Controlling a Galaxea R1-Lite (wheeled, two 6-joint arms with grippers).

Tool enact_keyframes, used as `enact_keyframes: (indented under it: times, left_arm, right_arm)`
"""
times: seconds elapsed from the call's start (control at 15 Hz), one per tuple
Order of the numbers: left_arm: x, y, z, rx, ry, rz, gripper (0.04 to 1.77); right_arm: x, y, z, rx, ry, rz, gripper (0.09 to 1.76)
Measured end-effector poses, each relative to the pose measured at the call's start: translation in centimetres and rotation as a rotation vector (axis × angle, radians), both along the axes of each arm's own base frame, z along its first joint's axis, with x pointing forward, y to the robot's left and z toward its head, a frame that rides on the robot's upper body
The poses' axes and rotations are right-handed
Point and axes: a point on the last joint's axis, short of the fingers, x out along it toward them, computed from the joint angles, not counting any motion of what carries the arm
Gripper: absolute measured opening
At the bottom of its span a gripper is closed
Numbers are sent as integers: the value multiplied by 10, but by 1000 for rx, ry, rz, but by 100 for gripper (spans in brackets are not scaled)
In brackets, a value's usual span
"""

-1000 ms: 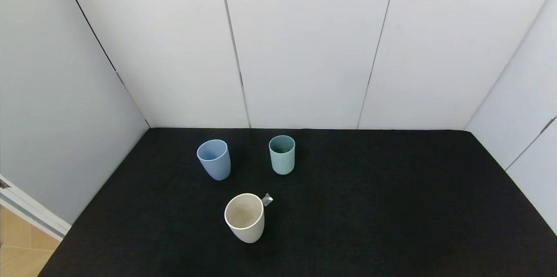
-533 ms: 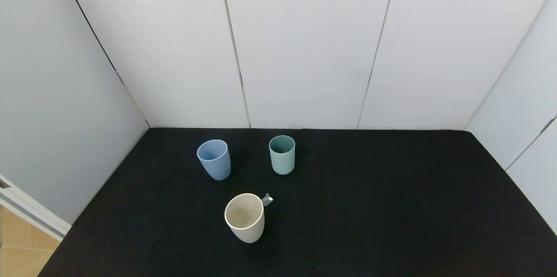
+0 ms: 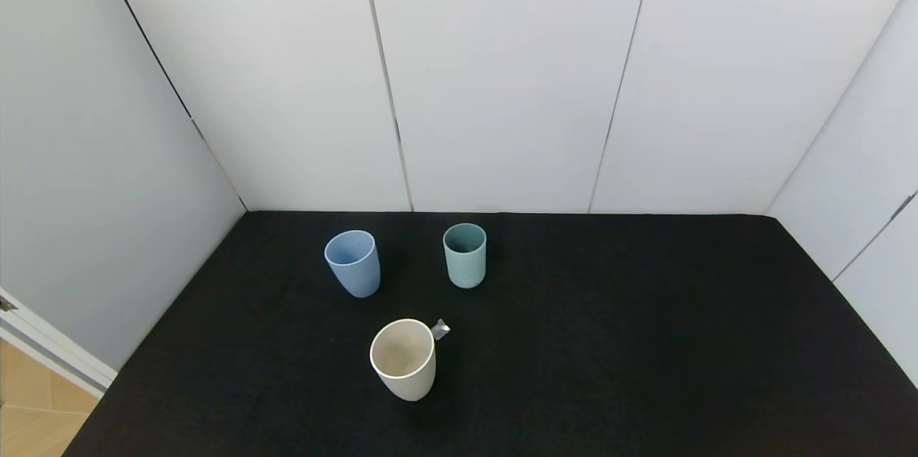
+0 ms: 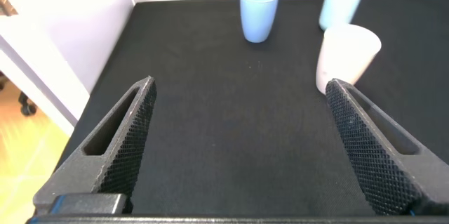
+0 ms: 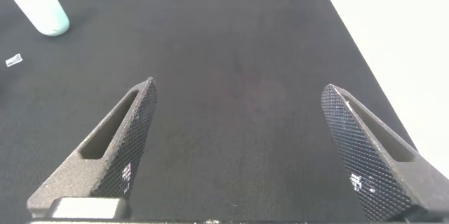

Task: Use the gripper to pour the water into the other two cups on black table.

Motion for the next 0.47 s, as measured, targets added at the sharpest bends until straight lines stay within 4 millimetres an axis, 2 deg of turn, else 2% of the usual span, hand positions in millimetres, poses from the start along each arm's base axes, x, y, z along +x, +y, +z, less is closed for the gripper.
enact_keyframes:
  times: [0.47]
  left_arm:
    - [0, 0, 0, -20, 0, 5, 172]
  right_arm:
    - [0, 0, 0, 0, 0, 0, 171]
